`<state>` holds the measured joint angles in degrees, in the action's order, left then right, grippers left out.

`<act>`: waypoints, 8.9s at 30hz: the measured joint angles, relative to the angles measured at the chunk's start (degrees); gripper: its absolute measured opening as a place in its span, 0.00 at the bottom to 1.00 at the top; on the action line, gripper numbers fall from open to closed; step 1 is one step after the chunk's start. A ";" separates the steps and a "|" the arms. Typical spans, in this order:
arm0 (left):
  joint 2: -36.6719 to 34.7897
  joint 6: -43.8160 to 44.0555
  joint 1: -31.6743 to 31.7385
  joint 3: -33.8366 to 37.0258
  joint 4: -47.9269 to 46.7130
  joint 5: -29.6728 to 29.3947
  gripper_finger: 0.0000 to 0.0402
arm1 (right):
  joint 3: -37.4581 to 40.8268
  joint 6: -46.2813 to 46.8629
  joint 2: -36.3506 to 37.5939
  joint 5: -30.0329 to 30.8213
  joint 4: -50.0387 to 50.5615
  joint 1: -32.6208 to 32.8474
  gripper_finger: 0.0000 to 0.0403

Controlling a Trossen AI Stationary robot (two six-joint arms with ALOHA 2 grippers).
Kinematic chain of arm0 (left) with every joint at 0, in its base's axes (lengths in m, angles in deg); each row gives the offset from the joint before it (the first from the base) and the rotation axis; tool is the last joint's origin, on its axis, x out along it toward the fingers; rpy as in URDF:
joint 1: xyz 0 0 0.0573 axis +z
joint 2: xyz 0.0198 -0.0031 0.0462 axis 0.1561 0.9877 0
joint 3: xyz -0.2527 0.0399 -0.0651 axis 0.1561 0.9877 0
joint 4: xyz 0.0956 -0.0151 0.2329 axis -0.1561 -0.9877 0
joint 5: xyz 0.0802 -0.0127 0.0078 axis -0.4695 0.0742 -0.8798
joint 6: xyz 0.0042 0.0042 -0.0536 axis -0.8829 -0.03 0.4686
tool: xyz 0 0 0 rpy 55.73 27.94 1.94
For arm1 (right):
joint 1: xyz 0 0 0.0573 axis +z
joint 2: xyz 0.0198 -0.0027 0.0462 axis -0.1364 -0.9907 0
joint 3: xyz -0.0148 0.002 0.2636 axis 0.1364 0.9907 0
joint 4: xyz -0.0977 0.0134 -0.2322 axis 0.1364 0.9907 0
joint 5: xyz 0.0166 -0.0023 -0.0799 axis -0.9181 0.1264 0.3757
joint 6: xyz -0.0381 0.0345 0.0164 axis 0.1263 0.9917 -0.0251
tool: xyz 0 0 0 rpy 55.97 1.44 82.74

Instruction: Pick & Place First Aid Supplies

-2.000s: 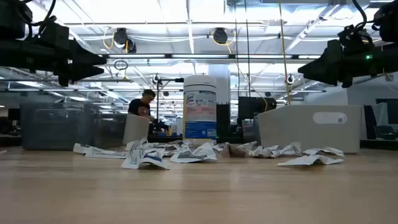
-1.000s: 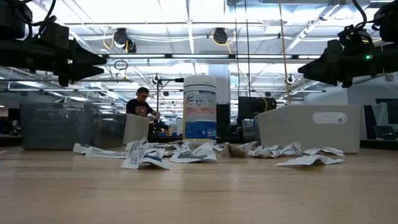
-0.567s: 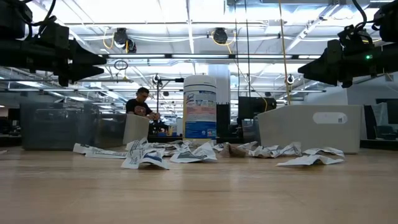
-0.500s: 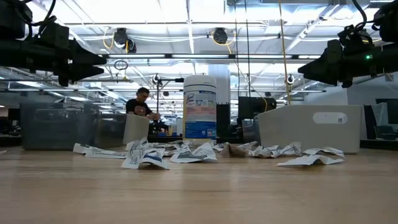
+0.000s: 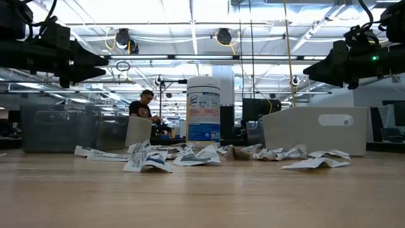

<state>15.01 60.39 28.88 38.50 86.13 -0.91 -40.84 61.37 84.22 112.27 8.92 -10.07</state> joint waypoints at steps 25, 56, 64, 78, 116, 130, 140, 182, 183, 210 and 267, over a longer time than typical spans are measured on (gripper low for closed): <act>-0.02 0.00 0.01 0.00 0.00 0.00 0.59 | 0.00 0.01 -0.01 0.01 0.00 0.00 0.55; 0.01 0.00 0.01 0.00 0.00 0.00 0.59 | -0.01 0.02 0.00 0.01 0.00 0.01 0.55; -0.02 0.01 0.00 0.00 0.00 0.00 0.59 | -0.02 0.02 -0.01 0.00 0.00 0.00 0.55; -0.01 0.00 0.01 0.00 0.00 0.00 0.59 | -2.52 3.33 -0.24 -1.40 0.21 0.00 0.55; -0.02 0.00 -0.02 0.00 0.02 -0.01 0.59 | -73.18 13.04 -56.39 -33.03 83.82 4.47 0.54; -0.02 0.00 -0.02 0.00 0.02 -0.02 0.59 | -77.52 21.80 -60.41 -34.34 93.50 14.34 0.54; -0.01 0.01 -0.01 0.00 0.01 -0.02 0.59 | -77.54 35.24 -62.16 -34.16 93.53 31.57 0.54; 0.00 0.00 -0.02 0.00 0.00 -0.04 0.59 | -53.10 93.47 -79.90 -24.15 48.41 59.17 0.54; -0.02 0.00 0.00 0.00 0.00 -0.04 0.59 | -51.87 94.20 -79.90 -24.32 46.60 59.37 0.54; -0.01 0.00 -0.01 0.00 0.01 -0.04 0.59 | -48.65 94.65 -86.52 -33.46 37.90 58.81 0.46; 0.00 0.01 -0.01 0.00 0.00 0.00 0.59 | -48.78 74.97 -69.21 -26.82 44.45 55.49 0.00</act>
<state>15.01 60.40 28.87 38.50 86.13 -0.91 -89.62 136.34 15.01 85.44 53.37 45.42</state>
